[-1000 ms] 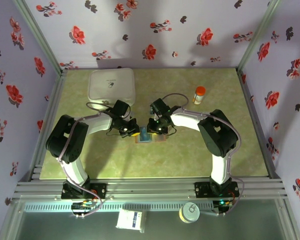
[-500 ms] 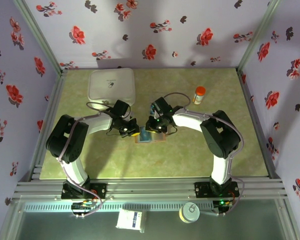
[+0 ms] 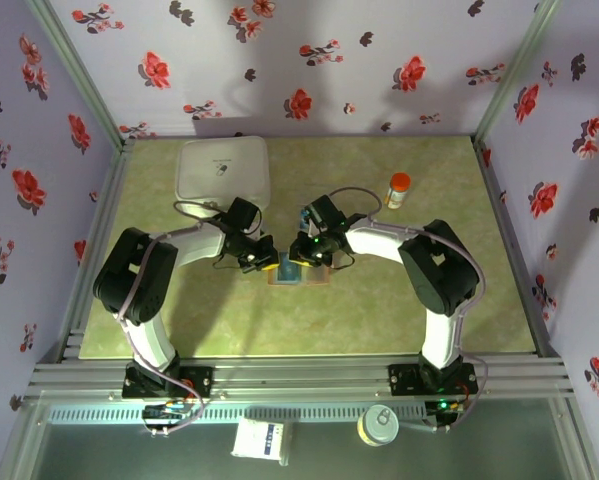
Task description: Take the credit cards out of the card holder
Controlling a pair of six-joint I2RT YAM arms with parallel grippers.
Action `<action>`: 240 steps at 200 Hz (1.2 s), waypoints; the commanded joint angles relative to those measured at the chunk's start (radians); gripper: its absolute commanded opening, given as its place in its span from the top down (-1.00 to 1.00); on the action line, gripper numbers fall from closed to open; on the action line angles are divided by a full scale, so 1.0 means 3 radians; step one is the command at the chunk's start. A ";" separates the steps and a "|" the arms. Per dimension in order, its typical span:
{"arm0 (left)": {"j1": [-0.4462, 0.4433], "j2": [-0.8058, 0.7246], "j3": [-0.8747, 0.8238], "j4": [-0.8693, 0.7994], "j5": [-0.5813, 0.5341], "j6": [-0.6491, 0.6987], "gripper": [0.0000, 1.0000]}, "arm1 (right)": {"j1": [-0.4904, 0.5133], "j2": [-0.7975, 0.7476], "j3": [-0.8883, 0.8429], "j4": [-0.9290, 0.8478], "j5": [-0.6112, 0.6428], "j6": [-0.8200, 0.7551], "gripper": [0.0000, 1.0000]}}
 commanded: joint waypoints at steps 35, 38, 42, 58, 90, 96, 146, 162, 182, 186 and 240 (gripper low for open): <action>0.0028 0.0070 0.0072 -0.0137 -0.0059 0.0066 1.00 | -0.0019 0.0109 -0.0074 0.0156 -0.0170 0.0088 0.56; 0.0028 0.0071 0.0072 -0.0130 -0.0057 0.0064 1.00 | -0.0022 0.0114 -0.0075 0.0171 -0.0178 0.0092 0.56; 0.0028 0.0076 0.0073 -0.0131 -0.0061 0.0067 1.00 | -0.0025 0.0118 -0.0076 0.0181 -0.0189 0.0098 0.57; 0.0028 0.0079 0.0072 -0.0131 -0.0056 0.0061 1.00 | -0.0025 0.0130 -0.0087 0.0239 -0.0235 0.0124 0.58; 0.0029 0.0081 0.0062 -0.0124 -0.0046 0.0053 1.00 | -0.0035 0.0136 -0.0130 0.0390 -0.0342 0.0196 0.58; 0.0028 0.0080 0.0058 -0.0126 -0.0047 0.0056 1.00 | -0.0035 0.0137 -0.0134 0.0406 -0.0349 0.0204 0.58; 0.0028 0.0082 0.0063 -0.0120 -0.0046 0.0042 1.00 | -0.0045 0.0155 -0.0180 0.0551 -0.0509 0.0238 0.57; 0.0028 0.0082 0.0061 -0.0121 -0.0045 0.0046 1.00 | -0.0050 0.0156 -0.0157 0.0414 -0.0440 0.0177 0.54; 0.0028 0.0070 0.0052 -0.0125 -0.0046 0.0048 1.00 | -0.0050 0.0126 -0.0068 -0.0014 -0.0095 0.0011 0.55; 0.0028 0.0067 0.0052 -0.0127 -0.0046 0.0048 1.00 | -0.0050 0.0122 -0.0051 -0.0075 -0.0044 -0.0015 0.55; 0.0027 0.0051 0.0066 -0.0137 -0.0050 0.0047 1.00 | -0.0050 -0.0034 -0.0047 -0.0109 -0.0012 -0.0083 0.54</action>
